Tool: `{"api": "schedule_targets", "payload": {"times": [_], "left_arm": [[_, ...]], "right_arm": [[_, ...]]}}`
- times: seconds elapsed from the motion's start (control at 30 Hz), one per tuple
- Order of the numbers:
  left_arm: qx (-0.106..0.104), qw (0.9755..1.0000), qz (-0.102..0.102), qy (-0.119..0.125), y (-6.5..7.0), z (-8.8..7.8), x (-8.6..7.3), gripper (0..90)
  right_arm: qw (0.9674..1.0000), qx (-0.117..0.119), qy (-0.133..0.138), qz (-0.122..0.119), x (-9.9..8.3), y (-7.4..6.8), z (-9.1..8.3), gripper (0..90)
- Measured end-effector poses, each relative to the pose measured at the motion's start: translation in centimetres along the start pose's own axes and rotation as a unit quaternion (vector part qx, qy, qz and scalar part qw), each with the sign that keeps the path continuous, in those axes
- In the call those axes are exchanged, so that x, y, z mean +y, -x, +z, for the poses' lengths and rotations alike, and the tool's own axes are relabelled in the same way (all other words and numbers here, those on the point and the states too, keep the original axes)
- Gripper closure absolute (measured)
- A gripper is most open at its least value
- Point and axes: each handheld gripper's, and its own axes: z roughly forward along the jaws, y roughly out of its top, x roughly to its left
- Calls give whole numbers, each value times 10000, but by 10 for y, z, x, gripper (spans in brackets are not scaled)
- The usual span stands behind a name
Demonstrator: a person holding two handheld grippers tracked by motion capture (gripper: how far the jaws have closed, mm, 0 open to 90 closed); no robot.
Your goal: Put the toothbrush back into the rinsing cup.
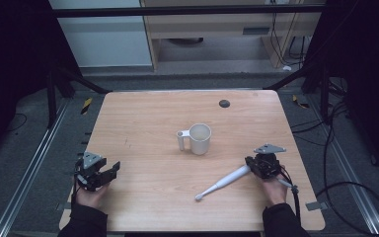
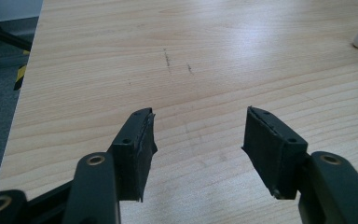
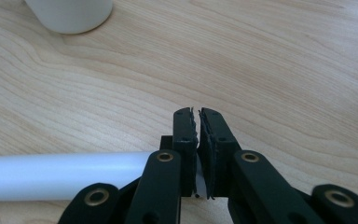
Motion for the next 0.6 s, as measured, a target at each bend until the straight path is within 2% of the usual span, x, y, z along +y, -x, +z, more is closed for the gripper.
{"api": "schedule_targets", "payload": {"times": [0.2,0.6], "left_arm": [[-2,10000,9,3,0,0,0,420],[-20,10000,21,1,-1,-1,0,422]], "right_arm": [[9999,-90,-74,-67,-1,0,-1,848],[9997,-128,-162,-143,-10,-5,-11,841]]}}
